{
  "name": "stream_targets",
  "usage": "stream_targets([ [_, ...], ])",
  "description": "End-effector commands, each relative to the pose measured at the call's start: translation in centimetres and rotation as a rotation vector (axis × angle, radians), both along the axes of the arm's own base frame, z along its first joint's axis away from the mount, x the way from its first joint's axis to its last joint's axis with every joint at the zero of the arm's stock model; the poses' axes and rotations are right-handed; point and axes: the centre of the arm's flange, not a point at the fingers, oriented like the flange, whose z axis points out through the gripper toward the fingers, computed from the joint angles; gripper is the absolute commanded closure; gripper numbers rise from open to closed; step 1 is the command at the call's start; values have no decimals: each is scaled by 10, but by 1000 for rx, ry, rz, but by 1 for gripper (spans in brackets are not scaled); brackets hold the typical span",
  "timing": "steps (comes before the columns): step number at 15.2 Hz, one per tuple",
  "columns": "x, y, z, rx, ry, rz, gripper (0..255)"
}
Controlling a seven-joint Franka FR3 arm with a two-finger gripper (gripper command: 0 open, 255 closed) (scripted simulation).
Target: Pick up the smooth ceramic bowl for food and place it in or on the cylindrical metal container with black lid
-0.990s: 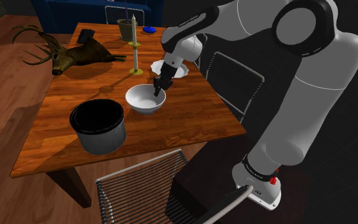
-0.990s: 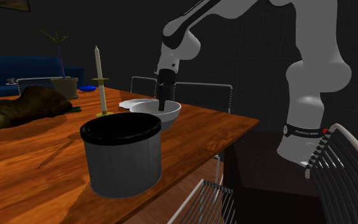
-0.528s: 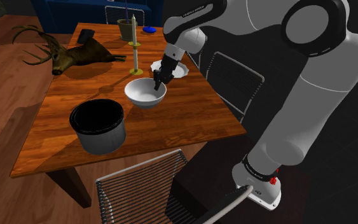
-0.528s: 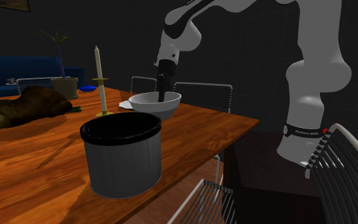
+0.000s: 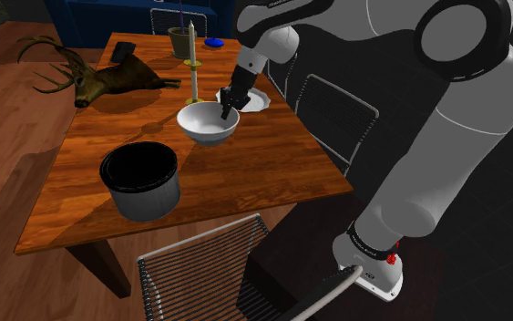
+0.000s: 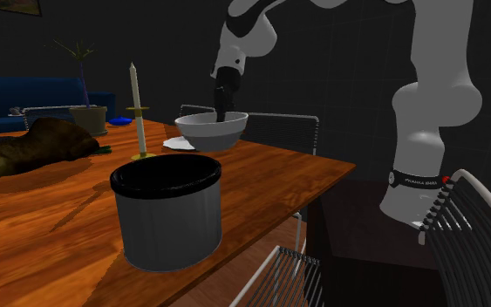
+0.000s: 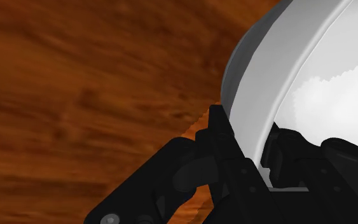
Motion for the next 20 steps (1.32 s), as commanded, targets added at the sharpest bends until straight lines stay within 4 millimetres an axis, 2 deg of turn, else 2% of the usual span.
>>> stream_targets([
  [1, -1, 0, 11, 0, 0, 0, 255],
  [17, -1, 0, 94, 0, 0, 0, 255],
  [20, 0, 39, 97, 0, 0, 0, 255],
])
